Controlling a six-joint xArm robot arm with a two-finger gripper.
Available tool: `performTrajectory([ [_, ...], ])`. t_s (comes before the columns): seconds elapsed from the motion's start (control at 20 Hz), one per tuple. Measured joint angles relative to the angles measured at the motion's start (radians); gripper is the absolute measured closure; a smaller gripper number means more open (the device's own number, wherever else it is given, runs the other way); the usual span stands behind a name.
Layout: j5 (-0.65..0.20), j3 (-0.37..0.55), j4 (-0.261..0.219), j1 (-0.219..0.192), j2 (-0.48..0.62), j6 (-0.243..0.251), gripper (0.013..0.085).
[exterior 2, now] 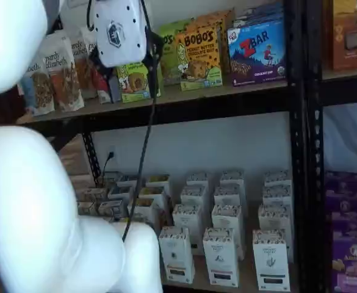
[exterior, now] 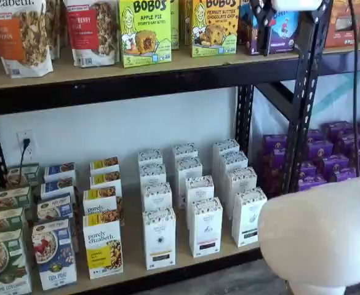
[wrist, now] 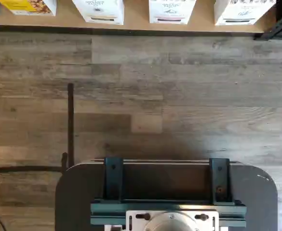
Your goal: Pick up the white box with a yellow strip in the middle, on the bottom shelf, the fourth box from the left
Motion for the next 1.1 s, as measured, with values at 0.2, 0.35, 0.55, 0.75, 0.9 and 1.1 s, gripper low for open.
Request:
performTrajectory([
  [0.2,0.0,0.0,0.012,-0.011,0.0,-0.006,0.013],
  [0.35,-0.015,0.007,0.01,-0.011,-0.008,-0.007,0.013],
  [0.55,-0.047,0.035,0.017,-0.011,-0.015,-0.005,0.013],
  [0.75,-0.112,0.097,0.021,0.008,-0.023,0.011,0.013],
  [0.9,-0.17,0.148,0.011,0.034,-0.024,0.032,0.013],
  [1.1,-0.257,0.221,0.004,0.065,-0.015,0.059,0.013],
])
